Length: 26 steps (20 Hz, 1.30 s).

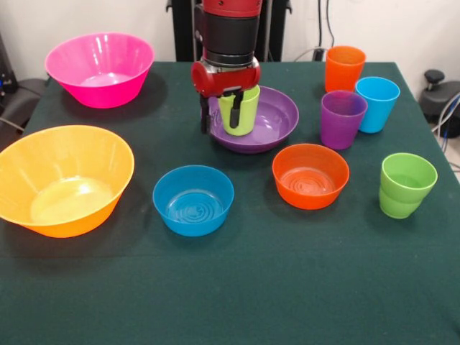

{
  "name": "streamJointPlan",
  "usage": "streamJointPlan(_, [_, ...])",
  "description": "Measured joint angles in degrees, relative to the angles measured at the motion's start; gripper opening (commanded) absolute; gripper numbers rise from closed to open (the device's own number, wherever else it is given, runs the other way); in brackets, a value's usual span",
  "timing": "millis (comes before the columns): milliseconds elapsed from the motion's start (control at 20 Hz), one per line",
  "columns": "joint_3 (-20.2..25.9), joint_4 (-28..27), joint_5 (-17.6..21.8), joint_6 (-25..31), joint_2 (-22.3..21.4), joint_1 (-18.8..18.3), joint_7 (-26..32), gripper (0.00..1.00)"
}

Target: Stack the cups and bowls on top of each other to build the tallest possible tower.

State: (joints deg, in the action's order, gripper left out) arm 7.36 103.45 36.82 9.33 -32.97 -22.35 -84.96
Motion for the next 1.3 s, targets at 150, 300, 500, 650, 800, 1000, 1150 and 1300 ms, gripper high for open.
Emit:
streamJointPlan(150, [0.0,-0.1,0.0,0.0,0.0,0.2,0.0,1.0])
streamJointPlan(300, [0.0,-0.1,0.0,0.0,0.0,0.2,0.0,1.0])
streamJointPlan(500, [0.7,-0.1,0.0,0.0,0.0,-0.4,0.0,1.0])
streamJointPlan(650, [1.1,-0.1,0.0,0.0,0.0,-0.8,0.0,1.0])
streamJointPlan(800, [1.3,-0.2,0.0,-0.1,0.3,-0.9,0.0,1.0])
streamJointPlan(1000, [1.4,-0.2,0.0,-0.9,1.3,-0.9,0.0,1.0])
streamJointPlan(1150, [1.5,-0.2,0.0,-1.8,2.2,-0.9,0.0,1.0])
streamJointPlan(1300, [1.5,-0.6,0.0,-2.5,2.8,-0.9,0.0,1.0])
